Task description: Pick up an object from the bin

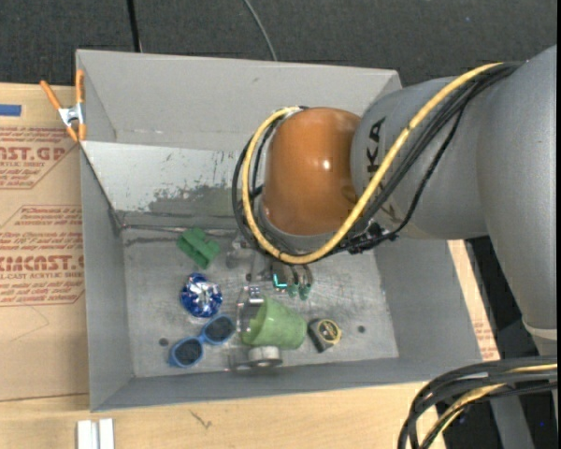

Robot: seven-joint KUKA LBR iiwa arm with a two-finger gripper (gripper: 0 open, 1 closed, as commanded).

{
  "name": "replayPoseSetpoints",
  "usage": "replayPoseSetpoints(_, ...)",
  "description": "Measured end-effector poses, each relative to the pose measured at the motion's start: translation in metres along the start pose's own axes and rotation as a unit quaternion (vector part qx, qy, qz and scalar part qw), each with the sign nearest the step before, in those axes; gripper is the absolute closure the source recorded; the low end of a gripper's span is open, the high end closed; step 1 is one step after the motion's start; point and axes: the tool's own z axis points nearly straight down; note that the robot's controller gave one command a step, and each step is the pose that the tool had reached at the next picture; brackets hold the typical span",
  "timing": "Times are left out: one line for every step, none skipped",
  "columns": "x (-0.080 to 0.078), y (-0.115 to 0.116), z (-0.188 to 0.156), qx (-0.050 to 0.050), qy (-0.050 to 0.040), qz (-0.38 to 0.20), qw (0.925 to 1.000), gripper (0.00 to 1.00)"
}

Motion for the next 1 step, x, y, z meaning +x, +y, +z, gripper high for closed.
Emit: replayPoseSetpoints(-0.0148,0.0263,0.0317,0.0,-0.0032,-0.093,0.9957,0.0)
